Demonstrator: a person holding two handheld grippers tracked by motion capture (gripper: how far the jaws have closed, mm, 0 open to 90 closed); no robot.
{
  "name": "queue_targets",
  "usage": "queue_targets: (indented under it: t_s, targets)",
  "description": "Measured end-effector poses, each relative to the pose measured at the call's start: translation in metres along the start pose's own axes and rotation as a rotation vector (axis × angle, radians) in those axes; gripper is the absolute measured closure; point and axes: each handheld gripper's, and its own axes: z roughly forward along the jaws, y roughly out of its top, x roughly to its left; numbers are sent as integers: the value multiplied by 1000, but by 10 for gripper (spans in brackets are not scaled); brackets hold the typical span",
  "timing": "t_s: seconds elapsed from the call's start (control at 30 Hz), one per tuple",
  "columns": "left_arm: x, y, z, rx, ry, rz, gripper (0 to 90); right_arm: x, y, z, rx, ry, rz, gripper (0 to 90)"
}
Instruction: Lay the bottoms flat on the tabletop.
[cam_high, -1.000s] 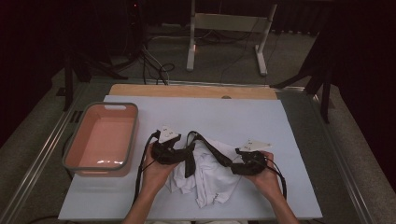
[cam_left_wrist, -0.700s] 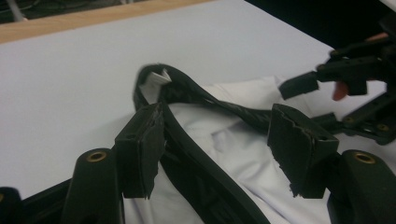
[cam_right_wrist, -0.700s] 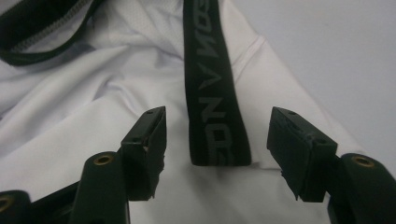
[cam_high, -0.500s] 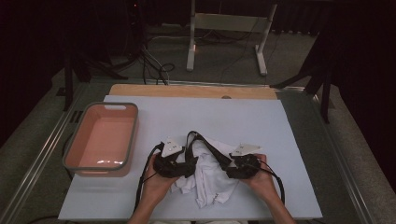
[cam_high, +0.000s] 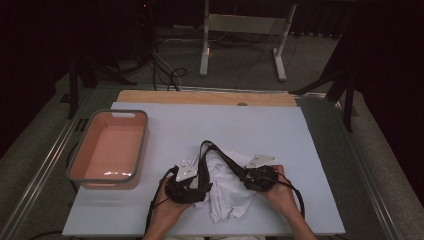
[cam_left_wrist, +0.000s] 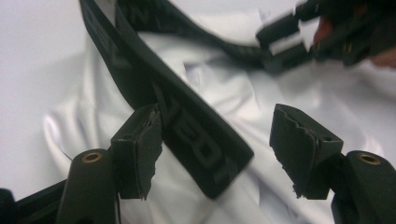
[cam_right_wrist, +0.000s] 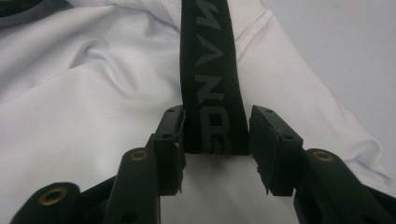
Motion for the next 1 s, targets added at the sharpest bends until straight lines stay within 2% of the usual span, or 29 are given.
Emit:
queue_targets:
  t_s: [0.03,0.1,0.17,0.2,0.3,0.4,0.5,0.67,0.73,0.77,0.8,1.0]
  targets:
    - [-1,-2,1,16,21,7,352,-1,0,-1,-6,-21,9,568]
    - [0,-4,3,47,55,11,403,-4,0,-3,-18,-33,32,570]
    - [3,-4,5,71,47,23,494,-7,0,-5,-36,-49,41,572]
    - [4,-4,5,76,42,33,582,-9,0,-6,-48,-53,56,571]
    - [5,1,3,72,66,60,716,-14,0,-10,-61,-64,81,571]
    - [9,10,0,46,92,58,796,-19,-2,-11,-66,-50,103,567]
    - [16,18,-5,17,112,46,832,-21,-2,-12,-73,-58,116,567]
    - [30,35,-14,-55,157,9,841,-26,-4,-14,-85,-66,127,549]
    - [36,43,-16,-81,174,-7,843,-28,-5,-14,-76,-69,147,553]
    - [36,43,-16,-81,174,-7,843,-28,-5,-14,-76,-69,147,553]
    - [42,50,-18,-105,186,-28,843,-29,-6,-14,-75,-73,150,549]
    - [56,66,-17,-141,231,-55,850,-33,-7,-14,-77,-75,157,542]
